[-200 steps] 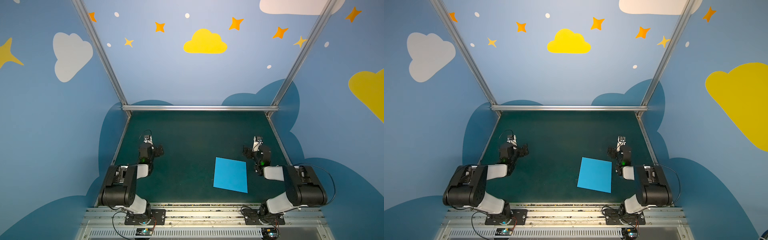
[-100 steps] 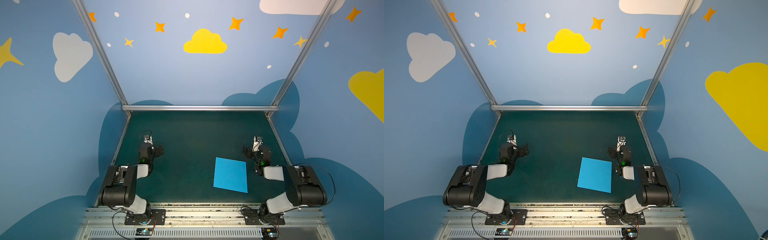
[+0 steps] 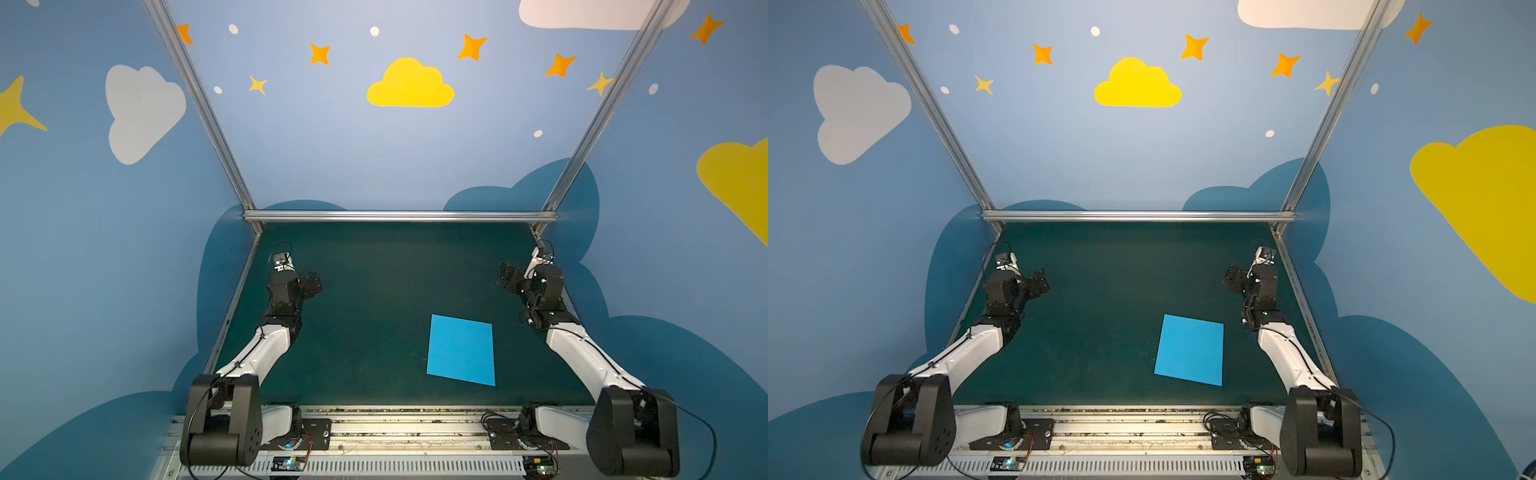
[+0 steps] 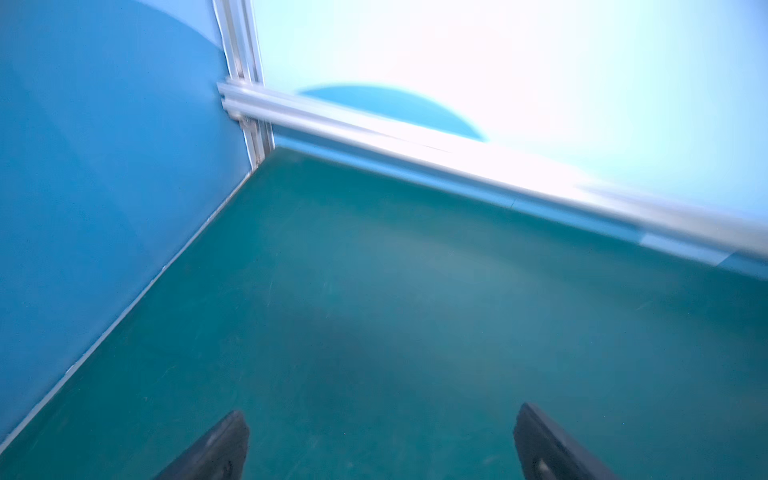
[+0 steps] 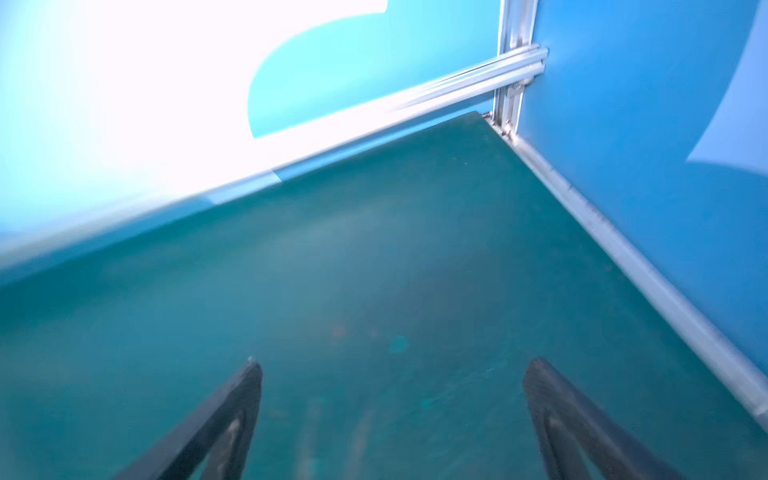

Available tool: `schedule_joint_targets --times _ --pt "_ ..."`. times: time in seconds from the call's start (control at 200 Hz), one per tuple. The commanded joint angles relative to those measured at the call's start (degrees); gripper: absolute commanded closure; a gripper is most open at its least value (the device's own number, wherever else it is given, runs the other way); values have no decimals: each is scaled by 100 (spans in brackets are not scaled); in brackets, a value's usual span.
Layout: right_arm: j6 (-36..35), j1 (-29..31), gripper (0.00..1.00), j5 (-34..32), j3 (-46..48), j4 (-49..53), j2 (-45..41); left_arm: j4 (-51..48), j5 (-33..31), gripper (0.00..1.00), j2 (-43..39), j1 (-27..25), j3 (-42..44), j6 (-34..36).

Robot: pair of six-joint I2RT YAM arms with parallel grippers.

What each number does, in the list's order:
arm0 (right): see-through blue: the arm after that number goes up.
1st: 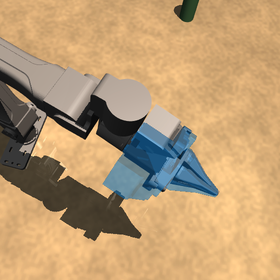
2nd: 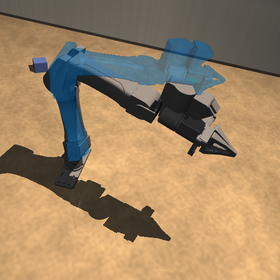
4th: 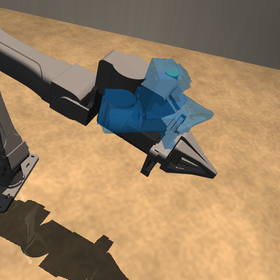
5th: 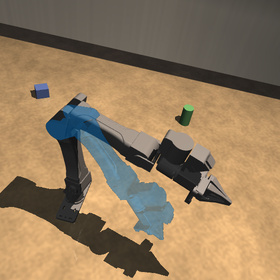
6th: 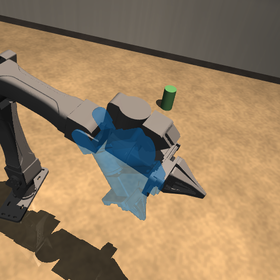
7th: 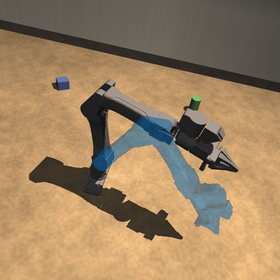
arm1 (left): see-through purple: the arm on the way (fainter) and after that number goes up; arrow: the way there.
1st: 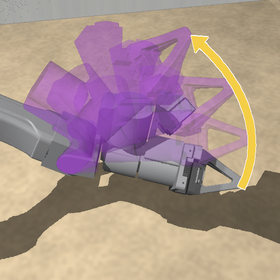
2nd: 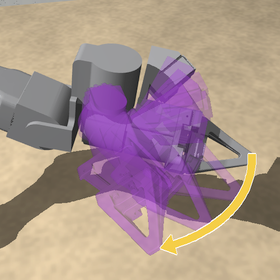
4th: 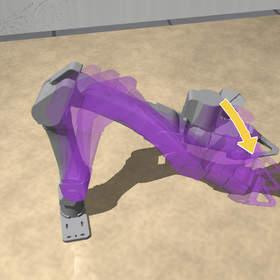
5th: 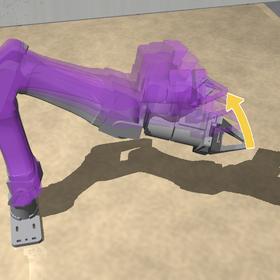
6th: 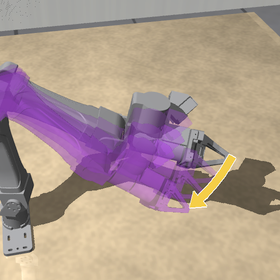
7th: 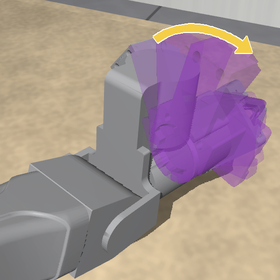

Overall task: Fold a paper plane with a square sheet of paper (fold left side to right side)
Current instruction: 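Raise both arms and move the right gripper over the blue sheet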

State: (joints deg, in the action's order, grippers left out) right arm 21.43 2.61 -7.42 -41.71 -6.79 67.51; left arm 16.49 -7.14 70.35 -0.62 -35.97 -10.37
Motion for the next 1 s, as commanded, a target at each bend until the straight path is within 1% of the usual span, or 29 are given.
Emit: schedule_joint_targets --times 0.0,0.07,0.115,0.255,0.295,0.32,0.441,0.526,0.606,0.831,0.991 --pt "1207 -76 3 778 -254 1857 -146 -1268 176 0 -331 -145 -417 -1034" --pt "1045 -70 3 1419 -223 2092 -207 -1870 336 0 -448 -326 -691 -1386" --pt "982 -69 3 1701 -153 2244 -250 -2178 457 0 -499 -473 -846 -1560" --pt "1164 -73 3 2164 261 2590 -462 -2819 740 0 -514 -1039 -978 -1930" --pt "1192 -71 3 2317 282 2698 -500 -2926 787 0 -506 -1223 -968 -1994" --pt "1232 -71 3 2408 476 2765 -510 -2984 800 0 -488 -1342 -965 -2019" --pt "1418 -72 5 2658 737 3147 -421 -3082 766 0 -369 -1910 -933 -2048" --pt "1628 -50 5 2676 1033 3193 -387 -3148 731 0 -222 -2229 -942 -1981" --pt "1788 -22 5 2552 1307 3210 -441 -3241 714 0 -84 -2384 -972 -1930" --pt "2079 122 5 2181 1839 3373 -850 -3420 971 0 51 -2449 -1164 -1954" --pt "2217 394 5 2117 1921 3268 -673 -3461 1064 0 -20 -2443 -1229 -1933"
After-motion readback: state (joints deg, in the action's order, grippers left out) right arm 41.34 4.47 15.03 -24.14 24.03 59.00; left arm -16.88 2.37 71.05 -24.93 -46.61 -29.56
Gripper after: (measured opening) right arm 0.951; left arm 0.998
